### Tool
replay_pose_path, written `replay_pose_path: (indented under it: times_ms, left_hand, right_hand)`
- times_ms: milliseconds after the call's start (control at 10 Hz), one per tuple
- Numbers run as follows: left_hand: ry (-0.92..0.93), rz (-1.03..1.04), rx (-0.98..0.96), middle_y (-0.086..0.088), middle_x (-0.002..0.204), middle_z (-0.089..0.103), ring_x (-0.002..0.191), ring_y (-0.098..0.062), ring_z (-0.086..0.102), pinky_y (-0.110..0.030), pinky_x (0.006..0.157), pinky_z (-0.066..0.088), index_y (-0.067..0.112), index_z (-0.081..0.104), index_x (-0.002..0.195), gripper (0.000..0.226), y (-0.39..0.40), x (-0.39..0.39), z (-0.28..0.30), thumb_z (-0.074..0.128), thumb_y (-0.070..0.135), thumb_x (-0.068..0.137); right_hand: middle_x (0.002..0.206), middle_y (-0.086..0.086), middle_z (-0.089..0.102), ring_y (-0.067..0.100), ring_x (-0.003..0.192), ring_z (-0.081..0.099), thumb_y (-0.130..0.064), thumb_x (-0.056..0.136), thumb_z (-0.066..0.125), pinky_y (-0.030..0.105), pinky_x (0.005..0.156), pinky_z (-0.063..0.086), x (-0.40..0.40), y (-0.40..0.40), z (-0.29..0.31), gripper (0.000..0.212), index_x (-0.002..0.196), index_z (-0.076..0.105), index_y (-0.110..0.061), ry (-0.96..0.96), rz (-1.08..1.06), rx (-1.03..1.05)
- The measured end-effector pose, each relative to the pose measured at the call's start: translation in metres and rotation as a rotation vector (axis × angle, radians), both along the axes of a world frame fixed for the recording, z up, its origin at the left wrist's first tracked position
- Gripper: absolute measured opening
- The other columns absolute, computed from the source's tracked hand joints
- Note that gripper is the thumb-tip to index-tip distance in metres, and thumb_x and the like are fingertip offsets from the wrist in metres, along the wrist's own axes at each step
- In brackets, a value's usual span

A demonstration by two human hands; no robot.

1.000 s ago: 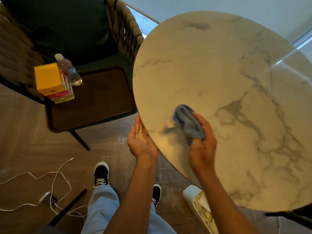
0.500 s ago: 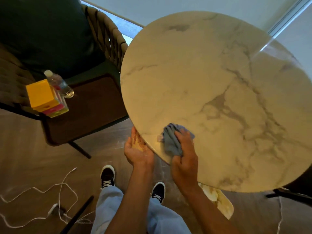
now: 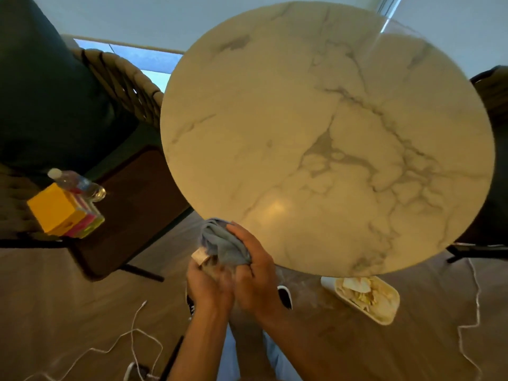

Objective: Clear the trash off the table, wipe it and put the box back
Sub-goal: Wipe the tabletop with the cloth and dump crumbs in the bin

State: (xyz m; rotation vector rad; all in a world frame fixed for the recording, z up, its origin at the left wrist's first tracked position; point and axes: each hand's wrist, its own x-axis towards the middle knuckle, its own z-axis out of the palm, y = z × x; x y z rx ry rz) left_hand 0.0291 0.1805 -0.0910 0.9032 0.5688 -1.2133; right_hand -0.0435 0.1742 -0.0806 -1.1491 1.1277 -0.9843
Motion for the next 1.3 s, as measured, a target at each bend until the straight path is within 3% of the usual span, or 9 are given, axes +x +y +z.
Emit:
replay_pose_path:
  times_ms: [100,300,600,700,800,900,1000,1200,1300]
  left_hand:
    - [-0.065,-0.031,0.021,-0.015,0.116,0.064,0.124,-0.026,0.054,-0.039,0.11,0.038,0.003,0.057,0.122,0.039,0.006,-0.004,0.013,0.037,0.023,0.095]
    - [-0.106,-0.321,-0.059,-0.013,0.104,0.068,0.106,-0.023,0.063,-0.036,0.1,0.046,0.002,0.059,0.114,0.034,-0.02,-0.052,0.044,0.036,0.02,0.096]
    - [-0.136,-0.836,-0.017,-0.008,0.076,0.071,0.071,-0.017,0.07,-0.026,0.067,0.06,0.006,0.064,0.083,0.033,-0.027,-0.204,0.042,0.036,0.017,0.098]
    - [-0.108,-1.063,0.06,-0.006,0.065,0.07,0.058,-0.014,0.068,-0.022,0.053,0.056,0.009,0.066,0.075,0.038,-0.007,-0.258,0.022,0.039,0.022,0.099]
    - [-0.181,-1.277,0.22,-0.007,0.068,0.072,0.061,-0.016,0.07,-0.025,0.056,0.056,0.006,0.068,0.086,0.037,0.011,-0.31,-0.016,0.039,0.025,0.099]
    - [-0.188,-1.455,0.256,-0.007,0.068,0.072,0.06,-0.015,0.07,-0.026,0.058,0.057,0.007,0.067,0.09,0.036,0.015,-0.347,-0.085,0.036,0.024,0.1]
    - [-0.278,-1.497,0.358,-0.006,0.058,0.068,0.051,-0.013,0.063,-0.024,0.049,0.051,0.004,0.065,0.084,0.035,0.007,-0.379,-0.129,0.038,0.019,0.1]
    - [-0.407,-1.607,0.47,-0.022,0.129,0.055,0.118,-0.029,0.055,-0.039,0.101,0.043,0.005,0.05,0.131,0.046,-0.015,-0.423,-0.237,0.04,0.037,0.099]
    - [-0.411,-1.66,0.475,-0.006,0.143,0.041,0.14,-0.03,0.031,-0.041,0.11,0.029,0.015,0.037,0.143,0.055,-0.024,-0.435,-0.266,0.04,0.046,0.098]
  right_hand:
    - [0.122,-0.009,0.065,0.01,0.117,0.059,-0.015,0.087,0.049,0.023,0.095,0.048,-0.016,0.001,0.019,0.038,0.123,0.061,-0.019,-0.158,-0.116,0.052]
    - [0.12,0.004,0.067,0.018,0.114,0.062,0.004,0.092,0.048,0.028,0.093,0.05,-0.063,-0.008,0.044,0.033,0.121,0.06,-0.004,-0.366,-0.363,0.089]
    - [0.109,-0.007,0.071,0.016,0.106,0.065,-0.016,0.085,0.054,0.032,0.09,0.052,-0.191,0.023,0.024,0.031,0.106,0.07,-0.032,-0.251,-0.907,0.098]
    - [0.109,-0.006,0.068,0.01,0.105,0.064,-0.03,0.088,0.061,0.029,0.089,0.052,-0.243,0.054,-0.007,0.026,0.113,0.063,-0.031,-0.208,-0.995,0.232]
    - [0.113,0.0,0.065,0.003,0.094,0.066,-0.05,0.08,0.069,0.018,0.076,0.052,-0.289,0.076,-0.049,0.057,0.123,0.056,-0.015,-0.19,-1.099,0.35]
    - [0.117,0.01,0.064,0.01,0.088,0.064,0.006,0.093,0.046,0.024,0.072,0.049,-0.325,0.09,-0.087,0.04,0.127,0.054,-0.014,-0.131,-1.17,0.526]
    - [0.131,0.02,0.055,0.03,0.107,0.058,0.005,0.096,0.04,0.031,0.084,0.046,-0.365,0.084,-0.149,0.04,0.134,0.049,-0.006,-0.239,-1.251,0.682]
    - [0.135,0.022,0.049,0.032,0.106,0.053,-0.002,0.098,0.043,0.04,0.09,0.042,-0.417,0.064,-0.266,0.043,0.14,0.04,-0.005,-0.306,-1.227,0.924]
    - [0.13,0.02,0.053,0.03,0.101,0.055,-0.006,0.096,0.047,0.042,0.084,0.046,-0.426,0.061,-0.306,0.042,0.137,0.041,-0.01,-0.261,-1.156,0.984]
